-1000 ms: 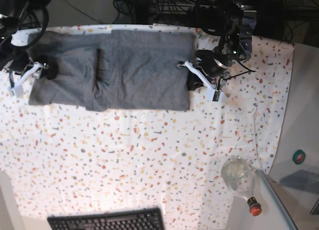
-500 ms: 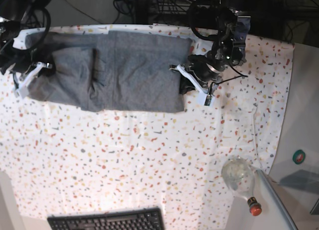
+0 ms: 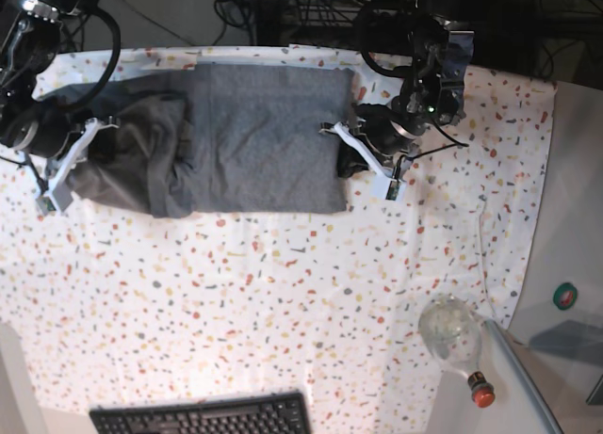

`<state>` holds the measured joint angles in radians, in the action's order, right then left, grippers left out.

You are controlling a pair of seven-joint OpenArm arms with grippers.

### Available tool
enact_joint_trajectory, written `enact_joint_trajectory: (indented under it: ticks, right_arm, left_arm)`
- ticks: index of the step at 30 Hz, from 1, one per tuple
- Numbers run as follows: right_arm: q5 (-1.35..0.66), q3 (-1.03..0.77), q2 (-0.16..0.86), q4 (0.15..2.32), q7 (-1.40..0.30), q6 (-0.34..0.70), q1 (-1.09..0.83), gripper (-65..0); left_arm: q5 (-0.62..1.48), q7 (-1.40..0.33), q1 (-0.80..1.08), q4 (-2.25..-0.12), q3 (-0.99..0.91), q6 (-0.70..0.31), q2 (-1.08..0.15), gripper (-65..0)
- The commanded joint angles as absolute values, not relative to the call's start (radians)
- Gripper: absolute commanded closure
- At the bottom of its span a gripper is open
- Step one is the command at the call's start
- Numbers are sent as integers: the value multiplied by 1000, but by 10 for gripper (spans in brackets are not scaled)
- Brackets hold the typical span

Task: Layout the t-shirt on the table in an organized manner, then fold the t-shirt properly
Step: 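Grasp the folded shirt's sides with both grippers and square them, then press the shirt bundle with the right gripper and release the left gripper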

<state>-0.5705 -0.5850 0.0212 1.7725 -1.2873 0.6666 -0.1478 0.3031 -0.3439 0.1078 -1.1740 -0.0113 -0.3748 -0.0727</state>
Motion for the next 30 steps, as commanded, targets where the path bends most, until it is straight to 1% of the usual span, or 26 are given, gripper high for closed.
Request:
enact_joint_trajectory:
  ticks: [1,4,7,10,12,17,22,26,30]
  right_arm:
    - [-595,-588,18,1824,-1296,659,-139,0]
    - [-596,-539,-13,1903,-1336,644,-140,0]
    - [-591,-461,-19,1926,-1337,638,-150,0]
    - [-598,-375,-21,1926,-1328,573,-173,0]
    - [-598,-318,-27,1928,-1328,550,-183,0]
    - [-598,-263,-77,1966,-1330,544,-202,0]
    - [-593,-185,-101,1986,-1328,536,-213,0]
    - [-599,-131,-107,1985,-1328,455,-214,0]
    - [-599,-82,-117,1983,-1300,423,-217,0]
  left_arm:
    - [282,-378,107,-1179,-10,-364,-76,0]
    - [282,-378,107,-1179,-8,-364,-77,0]
    - [282,-380,108,-1179,-8,-364,-79,0]
    - [282,-380,108,-1179,-8,-364,-79,0]
    - [282,-380,110,-1179,-8,-364,-81,0]
    - [282,-380,114,-1179,-8,-364,-81,0]
    - [282,-380,117,-1179,-8,-364,-79,0]
    - [282,-380,117,-1179,-8,-364,-73,0]
    - [282,-380,117,-1179,-8,-364,-73,0]
